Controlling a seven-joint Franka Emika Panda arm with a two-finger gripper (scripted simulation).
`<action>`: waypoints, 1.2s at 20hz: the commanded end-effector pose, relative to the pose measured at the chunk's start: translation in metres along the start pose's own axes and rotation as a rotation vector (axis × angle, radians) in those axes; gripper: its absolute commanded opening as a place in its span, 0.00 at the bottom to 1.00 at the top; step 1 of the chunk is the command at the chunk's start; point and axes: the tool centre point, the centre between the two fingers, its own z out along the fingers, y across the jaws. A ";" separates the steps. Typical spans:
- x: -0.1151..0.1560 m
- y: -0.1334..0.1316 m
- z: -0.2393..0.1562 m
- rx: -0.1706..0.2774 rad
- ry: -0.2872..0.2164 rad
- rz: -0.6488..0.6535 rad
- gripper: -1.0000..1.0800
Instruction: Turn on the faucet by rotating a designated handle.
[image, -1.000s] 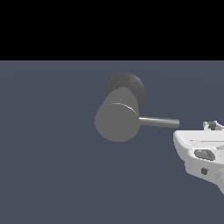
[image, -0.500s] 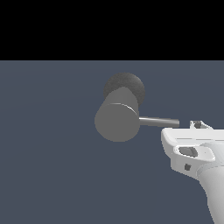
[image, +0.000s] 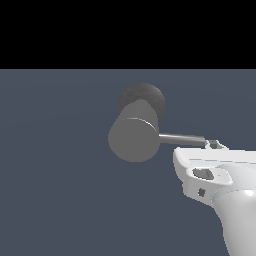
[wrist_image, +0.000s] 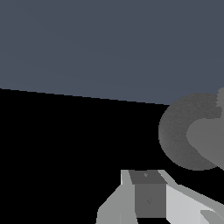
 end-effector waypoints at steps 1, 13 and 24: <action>0.006 0.004 -0.004 -0.002 0.020 0.013 0.00; 0.012 0.044 -0.003 -0.061 0.052 0.075 0.00; 0.028 0.048 -0.013 -0.054 0.101 0.091 0.00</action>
